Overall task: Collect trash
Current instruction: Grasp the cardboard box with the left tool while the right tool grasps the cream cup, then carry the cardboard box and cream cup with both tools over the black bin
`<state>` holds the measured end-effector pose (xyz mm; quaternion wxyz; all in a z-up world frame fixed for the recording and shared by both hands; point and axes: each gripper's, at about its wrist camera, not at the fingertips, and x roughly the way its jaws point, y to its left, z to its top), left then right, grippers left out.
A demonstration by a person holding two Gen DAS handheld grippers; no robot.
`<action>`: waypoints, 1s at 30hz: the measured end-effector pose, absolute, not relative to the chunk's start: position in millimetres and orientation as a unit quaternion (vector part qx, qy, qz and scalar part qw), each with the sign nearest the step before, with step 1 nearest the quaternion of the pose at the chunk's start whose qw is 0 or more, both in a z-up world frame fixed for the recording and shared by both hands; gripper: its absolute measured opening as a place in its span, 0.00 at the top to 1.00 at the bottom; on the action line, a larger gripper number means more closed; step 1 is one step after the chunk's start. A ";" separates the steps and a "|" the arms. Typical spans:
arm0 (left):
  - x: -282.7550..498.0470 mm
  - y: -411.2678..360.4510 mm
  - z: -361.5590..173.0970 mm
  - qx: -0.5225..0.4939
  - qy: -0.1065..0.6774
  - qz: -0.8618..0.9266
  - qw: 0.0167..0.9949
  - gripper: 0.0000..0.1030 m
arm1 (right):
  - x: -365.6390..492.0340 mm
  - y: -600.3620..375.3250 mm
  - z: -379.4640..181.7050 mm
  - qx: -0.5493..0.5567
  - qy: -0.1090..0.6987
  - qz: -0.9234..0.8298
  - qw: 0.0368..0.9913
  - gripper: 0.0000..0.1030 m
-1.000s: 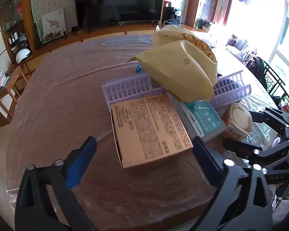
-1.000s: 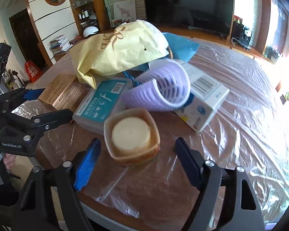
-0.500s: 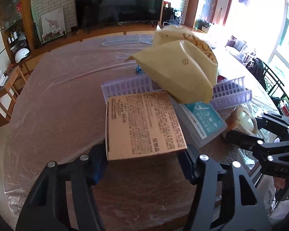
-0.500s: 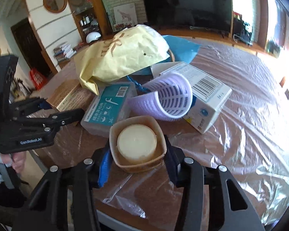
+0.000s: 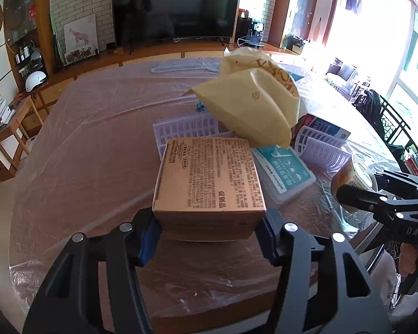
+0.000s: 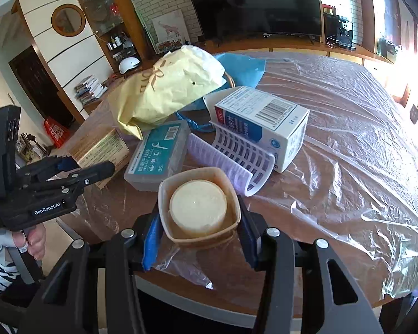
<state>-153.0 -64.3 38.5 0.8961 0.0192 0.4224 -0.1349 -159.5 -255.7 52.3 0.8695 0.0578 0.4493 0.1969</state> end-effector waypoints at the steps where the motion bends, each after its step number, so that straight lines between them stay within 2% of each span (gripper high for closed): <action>1: -154.1 -63.7 39.7 0.018 0.420 -0.135 0.897 0.43 | -159.3 -256.9 54.3 0.061 0.447 0.198 0.870 0.55; 30: -199.9 -81.4 51.8 0.016 0.414 -0.161 0.896 0.43 | -191.8 -277.8 60.5 0.087 0.446 0.185 0.871 0.55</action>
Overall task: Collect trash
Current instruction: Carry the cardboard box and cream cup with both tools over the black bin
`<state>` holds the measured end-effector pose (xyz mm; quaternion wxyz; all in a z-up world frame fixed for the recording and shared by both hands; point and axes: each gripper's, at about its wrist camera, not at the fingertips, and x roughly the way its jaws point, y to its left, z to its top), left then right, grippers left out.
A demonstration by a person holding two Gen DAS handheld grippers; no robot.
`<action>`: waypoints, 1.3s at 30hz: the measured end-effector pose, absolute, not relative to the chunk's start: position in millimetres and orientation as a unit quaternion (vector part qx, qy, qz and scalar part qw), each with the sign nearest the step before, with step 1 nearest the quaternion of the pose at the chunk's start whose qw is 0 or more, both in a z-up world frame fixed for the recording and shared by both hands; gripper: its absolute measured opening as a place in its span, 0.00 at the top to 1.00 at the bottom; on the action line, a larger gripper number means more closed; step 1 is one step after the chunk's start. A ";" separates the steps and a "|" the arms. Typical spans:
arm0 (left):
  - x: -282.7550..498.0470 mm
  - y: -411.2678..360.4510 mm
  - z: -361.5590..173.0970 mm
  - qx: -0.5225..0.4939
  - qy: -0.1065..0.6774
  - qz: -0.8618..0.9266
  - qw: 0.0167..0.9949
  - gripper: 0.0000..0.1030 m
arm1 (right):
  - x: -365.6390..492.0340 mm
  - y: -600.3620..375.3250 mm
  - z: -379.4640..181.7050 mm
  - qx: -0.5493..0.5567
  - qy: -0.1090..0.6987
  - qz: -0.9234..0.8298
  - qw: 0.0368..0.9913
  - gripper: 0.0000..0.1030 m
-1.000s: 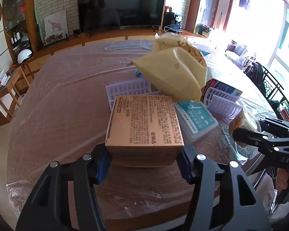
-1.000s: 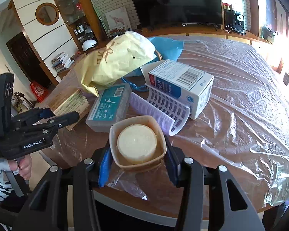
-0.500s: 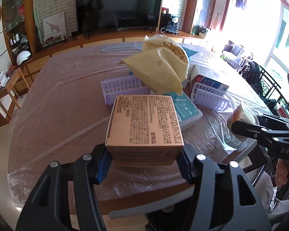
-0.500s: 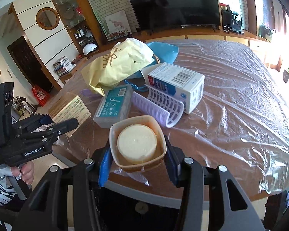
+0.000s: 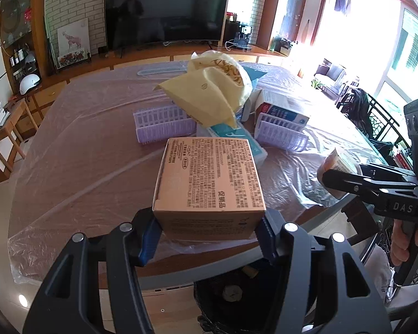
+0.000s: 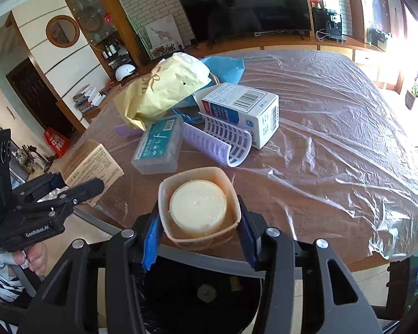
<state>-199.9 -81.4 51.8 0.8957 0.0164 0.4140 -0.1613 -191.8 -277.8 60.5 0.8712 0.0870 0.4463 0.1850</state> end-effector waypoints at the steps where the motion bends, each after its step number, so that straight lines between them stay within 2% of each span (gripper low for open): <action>1: -201.1 -81.1 52.8 0.017 0.413 -0.163 0.896 0.43 | -192.1 -279.8 61.3 0.087 0.445 0.186 0.872 0.55; 39: -277.5 -105.8 52.4 0.047 0.425 -0.210 0.879 0.43 | -262.5 -283.1 60.8 0.076 0.464 0.214 0.856 0.55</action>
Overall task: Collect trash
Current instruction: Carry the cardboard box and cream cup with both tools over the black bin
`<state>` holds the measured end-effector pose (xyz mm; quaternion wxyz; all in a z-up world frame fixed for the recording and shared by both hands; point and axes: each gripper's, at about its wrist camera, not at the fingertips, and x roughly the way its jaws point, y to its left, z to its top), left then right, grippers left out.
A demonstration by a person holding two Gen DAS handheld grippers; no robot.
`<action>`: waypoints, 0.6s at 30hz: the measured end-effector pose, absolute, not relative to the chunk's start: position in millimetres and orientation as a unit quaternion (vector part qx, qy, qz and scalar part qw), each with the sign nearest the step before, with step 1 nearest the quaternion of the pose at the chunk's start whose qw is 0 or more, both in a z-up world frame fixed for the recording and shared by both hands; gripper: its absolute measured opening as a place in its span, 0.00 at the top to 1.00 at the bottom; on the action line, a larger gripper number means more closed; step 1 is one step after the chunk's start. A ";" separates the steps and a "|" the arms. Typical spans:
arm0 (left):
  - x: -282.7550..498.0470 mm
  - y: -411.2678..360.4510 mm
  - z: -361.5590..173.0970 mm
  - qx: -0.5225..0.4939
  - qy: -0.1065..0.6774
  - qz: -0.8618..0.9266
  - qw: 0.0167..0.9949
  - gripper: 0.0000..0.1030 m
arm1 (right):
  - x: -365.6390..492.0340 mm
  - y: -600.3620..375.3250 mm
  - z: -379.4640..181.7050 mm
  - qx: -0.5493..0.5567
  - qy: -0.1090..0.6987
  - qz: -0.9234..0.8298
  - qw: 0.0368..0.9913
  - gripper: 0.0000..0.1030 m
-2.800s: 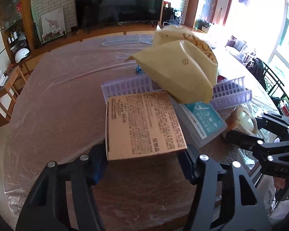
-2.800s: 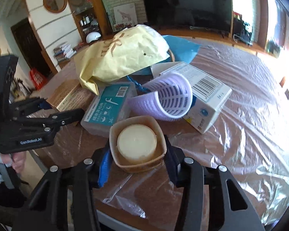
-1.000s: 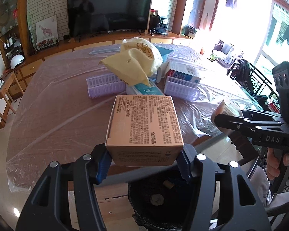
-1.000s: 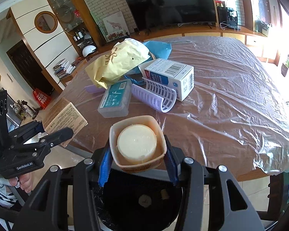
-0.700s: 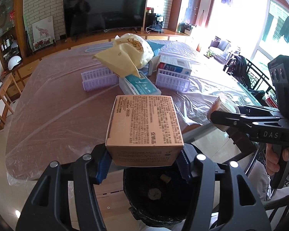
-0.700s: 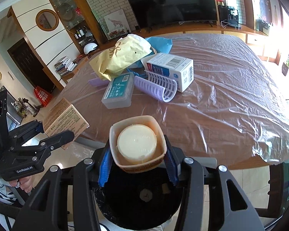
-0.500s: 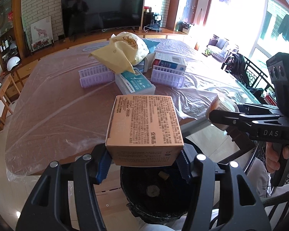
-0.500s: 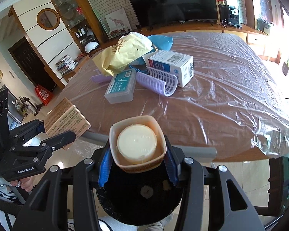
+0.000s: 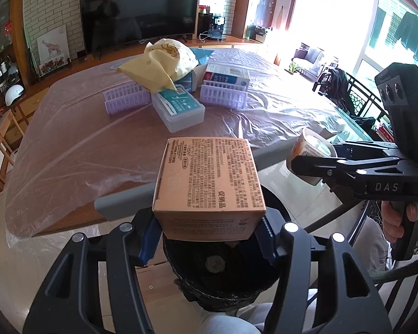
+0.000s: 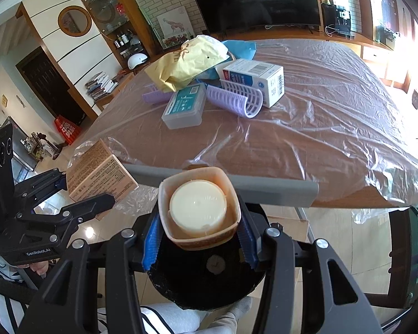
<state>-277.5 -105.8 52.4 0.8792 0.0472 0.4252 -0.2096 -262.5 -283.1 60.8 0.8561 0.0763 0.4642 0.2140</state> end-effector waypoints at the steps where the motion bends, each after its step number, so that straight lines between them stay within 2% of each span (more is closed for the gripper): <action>1: -279.2 -106.2 51.4 0.047 0.427 -0.211 0.878 0.43 | -264.2 -282.6 60.0 0.076 0.466 0.215 0.855 0.55; 18: -298.6 -115.7 24.4 0.070 0.461 -0.228 0.855 0.43 | -282.8 -274.1 38.3 0.060 0.496 0.224 0.837 0.55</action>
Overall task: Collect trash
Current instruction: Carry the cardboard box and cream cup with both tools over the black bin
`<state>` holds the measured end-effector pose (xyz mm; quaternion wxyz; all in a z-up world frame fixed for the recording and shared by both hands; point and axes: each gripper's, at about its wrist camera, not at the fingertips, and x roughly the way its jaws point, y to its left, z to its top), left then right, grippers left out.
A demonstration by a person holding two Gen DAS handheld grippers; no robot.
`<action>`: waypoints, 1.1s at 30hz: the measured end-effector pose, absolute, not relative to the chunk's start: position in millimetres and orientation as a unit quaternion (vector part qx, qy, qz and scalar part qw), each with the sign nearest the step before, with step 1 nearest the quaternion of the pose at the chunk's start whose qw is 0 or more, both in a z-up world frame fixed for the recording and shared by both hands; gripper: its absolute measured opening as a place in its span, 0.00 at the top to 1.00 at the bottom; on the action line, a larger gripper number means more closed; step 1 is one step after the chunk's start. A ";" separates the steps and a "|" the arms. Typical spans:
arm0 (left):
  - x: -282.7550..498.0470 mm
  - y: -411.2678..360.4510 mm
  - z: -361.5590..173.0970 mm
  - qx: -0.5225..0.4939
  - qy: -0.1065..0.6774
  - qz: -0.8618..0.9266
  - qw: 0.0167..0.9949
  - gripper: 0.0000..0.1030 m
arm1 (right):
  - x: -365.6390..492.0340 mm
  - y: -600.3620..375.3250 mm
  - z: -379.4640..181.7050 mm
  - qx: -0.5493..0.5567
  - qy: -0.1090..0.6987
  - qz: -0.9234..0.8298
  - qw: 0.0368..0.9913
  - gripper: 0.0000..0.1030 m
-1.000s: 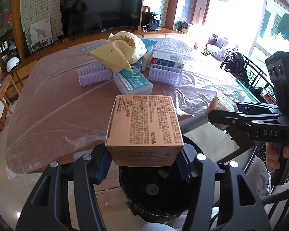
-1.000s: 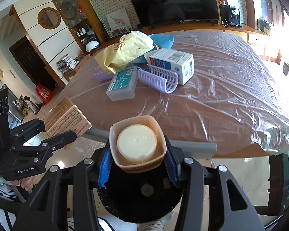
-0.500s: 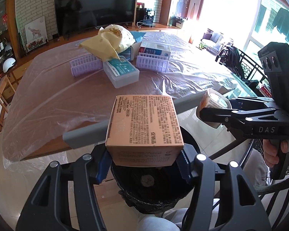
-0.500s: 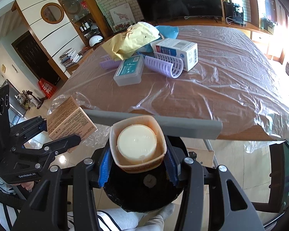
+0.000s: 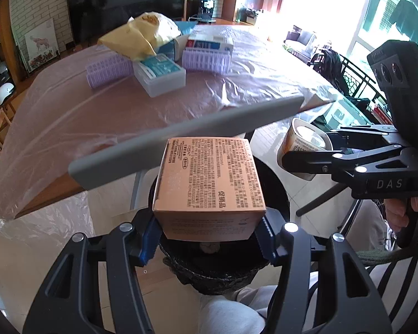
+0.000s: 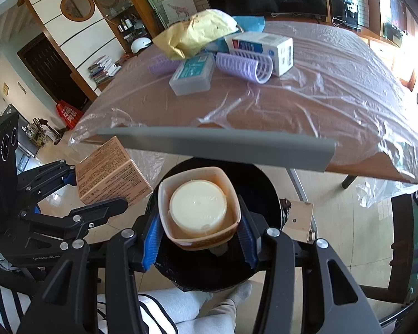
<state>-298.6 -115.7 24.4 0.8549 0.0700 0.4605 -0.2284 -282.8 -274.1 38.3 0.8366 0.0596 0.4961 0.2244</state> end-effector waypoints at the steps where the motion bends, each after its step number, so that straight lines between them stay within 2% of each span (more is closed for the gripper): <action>1: -298.6 -115.6 21.9 0.071 0.463 -0.228 0.853 0.43 | -283.3 -273.6 36.2 0.059 0.499 0.224 0.835 0.55; 33: -288.9 -121.1 -50.2 0.109 0.535 -0.204 0.812 0.43 | -276.3 -259.8 -47.4 0.014 0.574 0.182 0.798 0.55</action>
